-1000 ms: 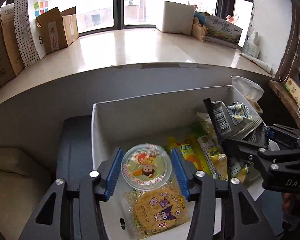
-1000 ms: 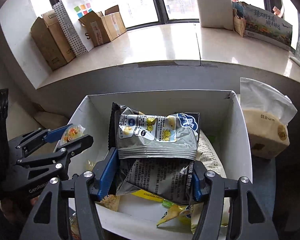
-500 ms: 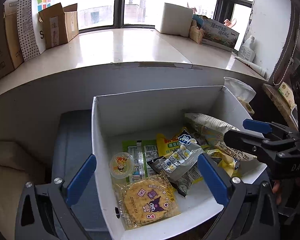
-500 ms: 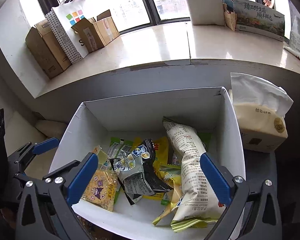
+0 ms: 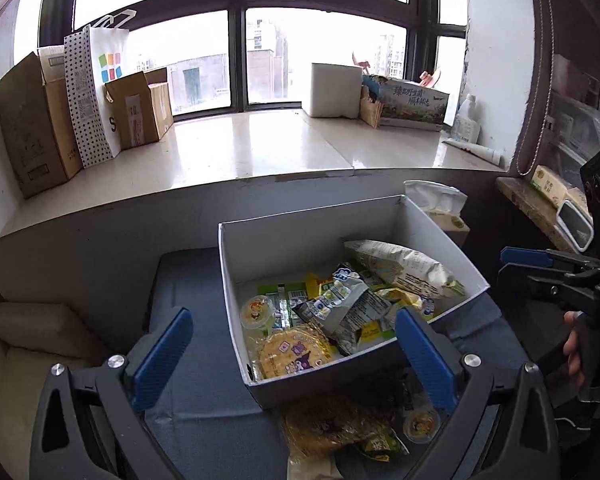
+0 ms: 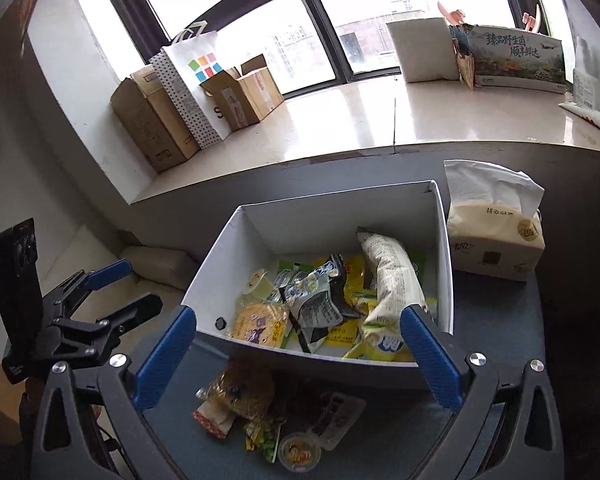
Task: Organize snacks
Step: 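Grasp a second jelly cup with the right gripper while the left gripper grasps the pink bar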
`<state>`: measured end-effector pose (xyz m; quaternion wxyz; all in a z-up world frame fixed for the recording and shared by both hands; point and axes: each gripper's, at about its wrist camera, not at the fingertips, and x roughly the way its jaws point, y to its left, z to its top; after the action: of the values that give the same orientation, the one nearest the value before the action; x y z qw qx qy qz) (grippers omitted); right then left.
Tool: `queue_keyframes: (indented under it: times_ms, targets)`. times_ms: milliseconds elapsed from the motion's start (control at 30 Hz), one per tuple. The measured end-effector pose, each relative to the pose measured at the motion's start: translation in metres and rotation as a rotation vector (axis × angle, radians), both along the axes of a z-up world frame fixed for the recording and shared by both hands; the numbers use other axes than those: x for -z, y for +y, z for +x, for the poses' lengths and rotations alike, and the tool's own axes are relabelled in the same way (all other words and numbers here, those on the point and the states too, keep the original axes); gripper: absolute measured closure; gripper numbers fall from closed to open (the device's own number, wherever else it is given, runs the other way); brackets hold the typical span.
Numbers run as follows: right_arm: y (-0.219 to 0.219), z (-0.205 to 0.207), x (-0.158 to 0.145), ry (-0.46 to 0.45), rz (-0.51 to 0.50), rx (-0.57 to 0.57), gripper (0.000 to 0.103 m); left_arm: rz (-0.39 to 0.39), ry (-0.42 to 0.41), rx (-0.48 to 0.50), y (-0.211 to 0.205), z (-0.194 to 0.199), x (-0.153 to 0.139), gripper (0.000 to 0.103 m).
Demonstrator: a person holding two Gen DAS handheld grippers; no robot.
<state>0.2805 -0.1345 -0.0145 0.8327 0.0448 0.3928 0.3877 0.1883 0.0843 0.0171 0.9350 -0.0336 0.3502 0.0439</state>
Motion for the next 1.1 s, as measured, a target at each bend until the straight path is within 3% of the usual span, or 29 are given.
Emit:
queue_keyframes:
  times_ms: [133, 233, 367, 467, 600, 867, 967, 1033, 1100]
  targets:
    - [-0.022, -0.051, -0.004, -0.040, 0.027, -0.050, 0.000, -0.013, -0.041, 0.042, -0.020, -0.047, -0.008, 0.000]
    - [-0.035, -0.092, 0.004, -0.071, -0.018, -0.074, 0.000, -0.032, -0.051, 0.064, -0.033, -0.081, -0.004, 0.000]
    - [-0.049, -0.136, 0.040, -0.100, -0.117, -0.048, 0.000, -0.040, -0.023, 0.052, -0.046, -0.114, 0.015, 0.000]
    - [-0.053, -0.147, 0.073, -0.069, -0.154, -0.053, 0.000, -0.072, 0.015, 0.038, -0.048, -0.129, 0.033, 0.000]
    - [-0.046, -0.145, 0.104, -0.039, -0.187, -0.073, 0.000, -0.046, 0.049, 0.057, -0.055, -0.144, 0.051, 0.000]
    - [0.012, -0.117, 0.130, -0.083, -0.228, -0.213, 0.001, -0.095, 0.123, 0.145, -0.071, -0.155, 0.081, 0.000]
    - [0.031, -0.102, 0.138, -0.098, -0.266, -0.243, 0.007, -0.101, 0.144, 0.148, -0.073, -0.157, 0.088, 0.000]
    - [0.039, -0.092, 0.143, -0.087, -0.299, -0.243, 0.022, -0.096, 0.154, 0.144, -0.073, -0.157, 0.091, 0.000]
    - [0.044, -0.085, 0.147, -0.062, -0.303, -0.253, 0.028, -0.111, 0.151, 0.148, -0.071, -0.158, 0.092, 0.000]
